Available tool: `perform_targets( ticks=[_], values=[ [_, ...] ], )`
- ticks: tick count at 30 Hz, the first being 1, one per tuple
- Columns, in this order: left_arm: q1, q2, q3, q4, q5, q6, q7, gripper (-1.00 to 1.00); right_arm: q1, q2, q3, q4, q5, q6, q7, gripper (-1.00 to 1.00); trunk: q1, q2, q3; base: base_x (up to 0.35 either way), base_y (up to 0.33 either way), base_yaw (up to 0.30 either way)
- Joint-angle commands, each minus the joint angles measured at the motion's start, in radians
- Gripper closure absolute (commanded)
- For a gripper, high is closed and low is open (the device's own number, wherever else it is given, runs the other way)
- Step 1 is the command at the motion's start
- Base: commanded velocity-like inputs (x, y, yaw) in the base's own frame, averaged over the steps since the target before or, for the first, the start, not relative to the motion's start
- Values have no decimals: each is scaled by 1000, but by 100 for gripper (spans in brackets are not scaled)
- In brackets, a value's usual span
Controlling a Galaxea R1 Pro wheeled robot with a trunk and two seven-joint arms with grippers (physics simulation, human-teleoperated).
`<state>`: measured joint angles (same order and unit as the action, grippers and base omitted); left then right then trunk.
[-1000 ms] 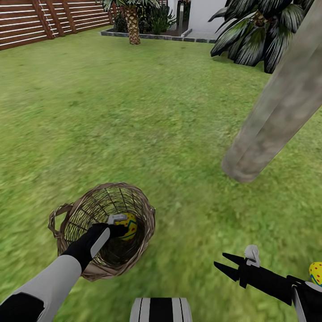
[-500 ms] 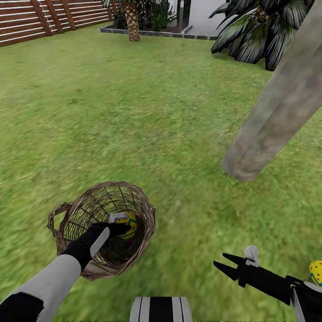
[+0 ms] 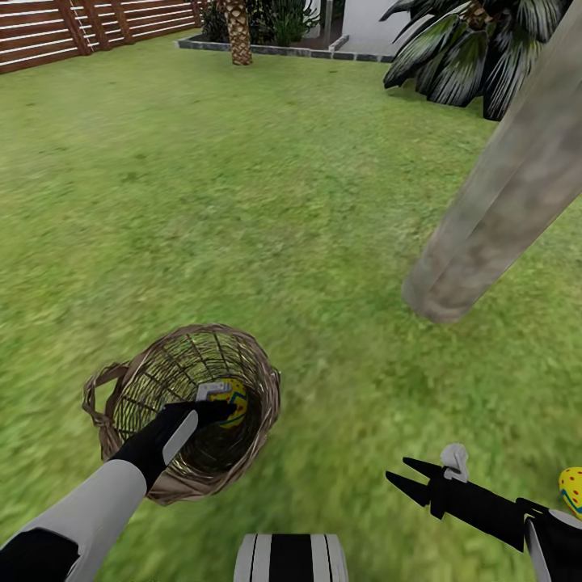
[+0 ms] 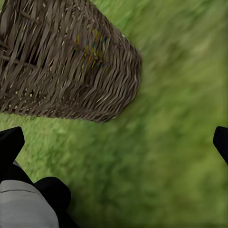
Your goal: Take the three Easter eggs out of the wicker basket on the lawn in the garden, then place them on the lawn next to a single tree (choose any tree) so that all three eggs are next to the same tree and none are left in the basket.
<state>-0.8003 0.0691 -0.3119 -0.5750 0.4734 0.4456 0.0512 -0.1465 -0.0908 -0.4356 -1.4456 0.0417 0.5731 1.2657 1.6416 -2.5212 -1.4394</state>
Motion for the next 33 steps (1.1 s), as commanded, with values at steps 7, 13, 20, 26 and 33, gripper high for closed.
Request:
perform_targets(
  ticks=[7,13,20,26,33],
  values=[
    [3,1,-5,-63,10,-10,6,-100,-1,0,-2,-1,5,8,6,-100,0,0,-1,0,0,0],
    [4,0,-2,-80,10,-12,8,-100,-1,0,-2,-1,5,8,6,-100,1,-1,-8,0,0,0],
    [3,1,0,-80,10,-12,9,-100,-1,0,-2,-1,6,8,6,-100,3,-2,-24,0,0,0],
    [2,1,2,-80,10,-9,16,-100,-1,0,-2,-1,6,8,6,-100,3,-2,-24,0,0,0],
    [0,1,4,-80,11,-2,54,-100,-1,0,-2,-1,6,8,6,-100,3,-2,-24,0,0,0]
  ],
)
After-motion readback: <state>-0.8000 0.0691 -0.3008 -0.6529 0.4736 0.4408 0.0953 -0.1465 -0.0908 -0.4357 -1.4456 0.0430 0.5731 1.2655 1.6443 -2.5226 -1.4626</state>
